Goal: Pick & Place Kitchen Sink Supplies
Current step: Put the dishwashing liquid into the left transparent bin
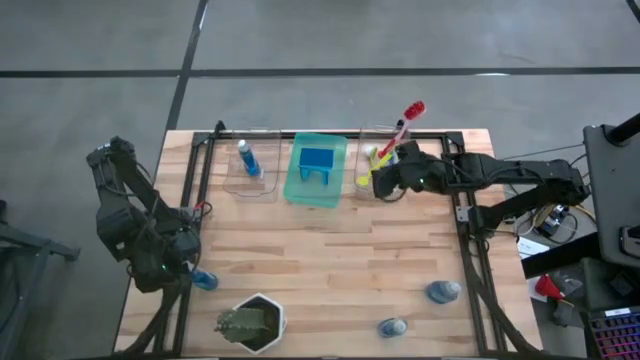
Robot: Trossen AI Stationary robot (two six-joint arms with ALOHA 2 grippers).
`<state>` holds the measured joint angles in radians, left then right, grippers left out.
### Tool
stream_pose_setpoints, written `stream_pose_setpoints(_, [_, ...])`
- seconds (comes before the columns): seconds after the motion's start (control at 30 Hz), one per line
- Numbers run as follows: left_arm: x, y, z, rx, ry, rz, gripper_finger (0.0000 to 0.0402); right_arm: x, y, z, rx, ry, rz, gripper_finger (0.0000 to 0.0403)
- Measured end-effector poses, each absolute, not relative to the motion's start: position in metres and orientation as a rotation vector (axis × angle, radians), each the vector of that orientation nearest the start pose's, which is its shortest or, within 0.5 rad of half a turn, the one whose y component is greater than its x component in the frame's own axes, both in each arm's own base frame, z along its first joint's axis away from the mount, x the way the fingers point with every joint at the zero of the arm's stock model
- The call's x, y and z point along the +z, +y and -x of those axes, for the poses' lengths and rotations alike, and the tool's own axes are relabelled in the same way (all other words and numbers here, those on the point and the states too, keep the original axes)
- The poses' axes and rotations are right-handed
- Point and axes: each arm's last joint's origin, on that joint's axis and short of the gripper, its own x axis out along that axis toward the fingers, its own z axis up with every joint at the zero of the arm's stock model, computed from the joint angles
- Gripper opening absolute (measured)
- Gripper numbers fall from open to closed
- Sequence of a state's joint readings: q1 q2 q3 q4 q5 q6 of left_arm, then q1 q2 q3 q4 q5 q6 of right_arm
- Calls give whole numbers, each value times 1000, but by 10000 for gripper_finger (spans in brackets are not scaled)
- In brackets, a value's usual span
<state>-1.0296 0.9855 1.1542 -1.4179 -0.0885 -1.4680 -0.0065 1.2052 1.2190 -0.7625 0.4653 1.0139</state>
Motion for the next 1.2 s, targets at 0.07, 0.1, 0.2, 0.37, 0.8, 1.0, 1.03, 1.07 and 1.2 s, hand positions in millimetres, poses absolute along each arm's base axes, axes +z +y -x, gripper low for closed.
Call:
stream_pose_setpoints(0.07, [332, -114, -72, 145, 1352, 549, 126, 349, -23, -243, -746, 444, -768, 128])
stream_pose_setpoints(0.1, [331, -113, -71, 155, 1357, 541, 126, 349, -28, -246, -729, 451, -763, 111])
stream_pose_setpoints(0.2, [331, -110, -69, 186, 1371, 525, 126, 343, -44, -258, -660, 484, -774, 54])
stream_pose_setpoints(0.37, [331, -105, -66, 220, 1390, 525, 126, 326, -58, -277, -561, 577, -806, 13])
stream_pose_setpoints(0.8, [337, -96, -62, 256, 1377, 547, 126, 310, -50, -295, -527, 629, -832, 8])
stream_pose_setpoints(1.0, [339, -94, -61, 260, 1347, 559, 126, 305, -70, -311, -493, 547, -873, 8])
stream_pose_setpoints(1.03, [340, -94, -61, 262, 1340, 563, 126, 303, -73, -314, -487, 538, -880, 8])
stream_pose_setpoints(1.07, [341, -93, -61, 263, 1334, 569, 126, 301, -77, -316, -478, 537, -892, 8])
stream_pose_setpoints(1.2, [345, -92, -61, 260, 1309, 582, 126, 295, -79, -321, -446, 560, -913, 8])
